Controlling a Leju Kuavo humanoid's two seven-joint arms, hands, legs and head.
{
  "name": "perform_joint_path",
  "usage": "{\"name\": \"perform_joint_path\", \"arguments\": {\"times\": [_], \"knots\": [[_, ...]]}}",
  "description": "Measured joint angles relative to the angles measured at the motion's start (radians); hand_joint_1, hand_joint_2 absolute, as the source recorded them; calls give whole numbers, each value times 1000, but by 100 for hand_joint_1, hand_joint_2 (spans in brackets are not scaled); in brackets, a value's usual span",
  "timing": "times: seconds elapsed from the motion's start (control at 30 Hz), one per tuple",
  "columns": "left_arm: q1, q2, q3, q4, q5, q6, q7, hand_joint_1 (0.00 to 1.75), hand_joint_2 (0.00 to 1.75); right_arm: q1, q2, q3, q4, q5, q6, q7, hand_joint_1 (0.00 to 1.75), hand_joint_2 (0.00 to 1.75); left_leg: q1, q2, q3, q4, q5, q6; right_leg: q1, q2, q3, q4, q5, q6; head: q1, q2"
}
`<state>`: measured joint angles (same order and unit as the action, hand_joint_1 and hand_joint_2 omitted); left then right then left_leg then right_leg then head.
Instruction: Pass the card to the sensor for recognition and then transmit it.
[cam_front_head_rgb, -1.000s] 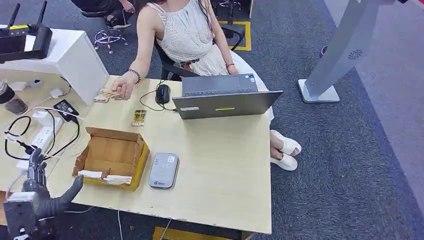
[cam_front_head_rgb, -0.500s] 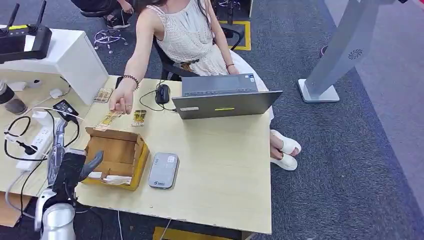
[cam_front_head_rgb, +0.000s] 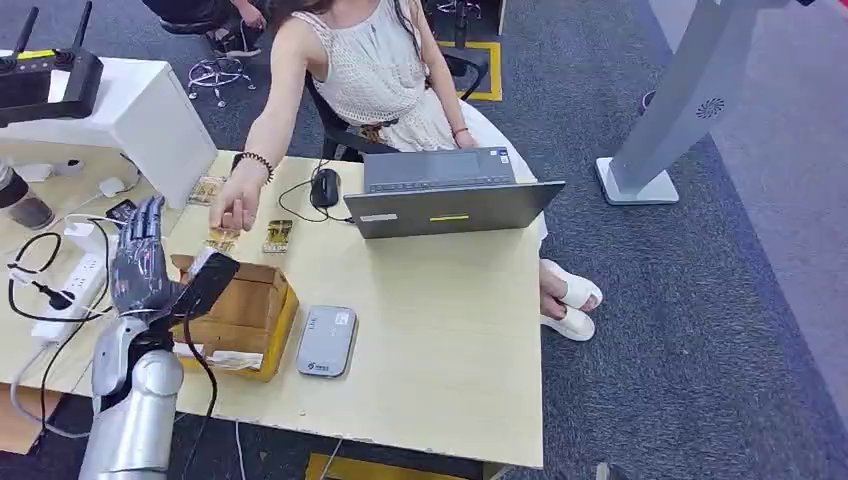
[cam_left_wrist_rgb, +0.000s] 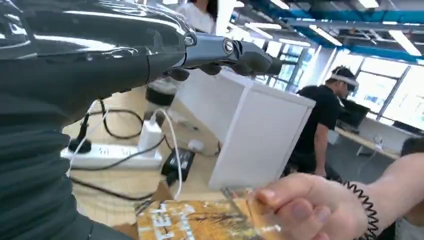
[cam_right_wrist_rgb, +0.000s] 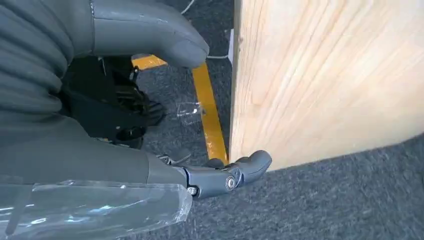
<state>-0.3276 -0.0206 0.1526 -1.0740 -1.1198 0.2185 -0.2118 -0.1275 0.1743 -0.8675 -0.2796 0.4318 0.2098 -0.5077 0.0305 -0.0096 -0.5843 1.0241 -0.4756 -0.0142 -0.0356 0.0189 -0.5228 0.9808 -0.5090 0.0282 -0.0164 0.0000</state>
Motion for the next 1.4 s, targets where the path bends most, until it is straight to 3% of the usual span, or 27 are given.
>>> {"name": "perform_joint_path", "arguments": {"times": [0.47, 0.6, 0.63, 1.4], "knots": [[-147, 81, -128, 163, -345, 212, 163, 0, 175, -23, 9, 32, 18, 50, -34, 50, 0, 175, 0, 0, 0, 0, 0, 0, 0, 0, 0, 1, 0, 0, 0, 0], [-157, 91, -140, 181, -373, 231, 177, 0, 175, -24, 12, 34, 21, 54, -37, 56, 0, 175, 0, 0, 0, 0, 0, 0, 0, 0, 0, 1, 0, 0, 0, 0], [-158, 93, -142, 184, -373, 231, 177, 175, 175, -24, 13, 35, 21, 55, -38, 57, 0, 175, 0, 0, 0, 0, 0, 0, 0, 0, 0, 1, 0, 0, 0, 0], [-158, 108, -145, 195, -331, 187, 137, 175, 175, -25, 20, 58, 27, 45, -47, 61, 0, 175, 0, 0, 0, 0, 0, 0, 0, 0, 0, 1, 0, 0, 0, 0]]}}
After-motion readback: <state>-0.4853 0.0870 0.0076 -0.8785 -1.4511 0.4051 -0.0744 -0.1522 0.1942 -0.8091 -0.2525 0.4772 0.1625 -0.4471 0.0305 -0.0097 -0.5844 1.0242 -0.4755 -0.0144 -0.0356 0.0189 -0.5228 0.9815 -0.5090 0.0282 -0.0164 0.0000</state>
